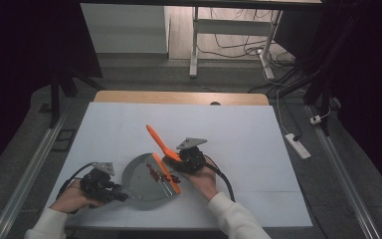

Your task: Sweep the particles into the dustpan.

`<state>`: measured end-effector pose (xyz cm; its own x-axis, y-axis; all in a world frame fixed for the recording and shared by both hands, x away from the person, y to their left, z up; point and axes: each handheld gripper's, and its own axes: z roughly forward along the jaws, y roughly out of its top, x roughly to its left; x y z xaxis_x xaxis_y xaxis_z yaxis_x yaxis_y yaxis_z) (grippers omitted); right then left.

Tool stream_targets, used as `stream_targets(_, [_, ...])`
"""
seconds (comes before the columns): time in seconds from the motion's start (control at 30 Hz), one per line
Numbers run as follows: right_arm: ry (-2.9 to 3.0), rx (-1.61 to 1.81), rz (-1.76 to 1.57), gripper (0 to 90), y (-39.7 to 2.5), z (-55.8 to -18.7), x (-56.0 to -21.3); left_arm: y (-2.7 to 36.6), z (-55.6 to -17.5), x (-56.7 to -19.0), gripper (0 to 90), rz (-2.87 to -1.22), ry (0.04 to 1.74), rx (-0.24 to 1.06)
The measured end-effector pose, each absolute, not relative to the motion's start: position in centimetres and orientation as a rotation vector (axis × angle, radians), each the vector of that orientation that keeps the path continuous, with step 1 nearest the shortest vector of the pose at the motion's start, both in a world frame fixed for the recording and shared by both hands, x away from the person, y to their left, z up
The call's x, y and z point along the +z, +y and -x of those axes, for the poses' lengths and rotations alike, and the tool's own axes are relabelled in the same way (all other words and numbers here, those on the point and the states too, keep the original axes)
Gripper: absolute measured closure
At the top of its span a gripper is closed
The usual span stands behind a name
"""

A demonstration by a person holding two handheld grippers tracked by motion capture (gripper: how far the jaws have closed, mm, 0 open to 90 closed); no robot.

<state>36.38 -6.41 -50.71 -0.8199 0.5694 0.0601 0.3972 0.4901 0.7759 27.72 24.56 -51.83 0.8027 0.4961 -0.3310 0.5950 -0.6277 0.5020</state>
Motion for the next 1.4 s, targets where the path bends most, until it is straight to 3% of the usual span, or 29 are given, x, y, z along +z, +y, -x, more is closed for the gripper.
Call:
stream_targets(0.9, [2.555,1.475,-0.820,70.2,-4.5,-34.4,-50.8,24.6,-27.6,-51.8,61.5,-2.380,0.803,-0.210])
stream_targets(1.4, [2.443,1.349,-0.889,70.2,-8.5,-35.7,-50.0,24.7,-27.6,-51.9,61.5,-2.382,0.802,-0.212])
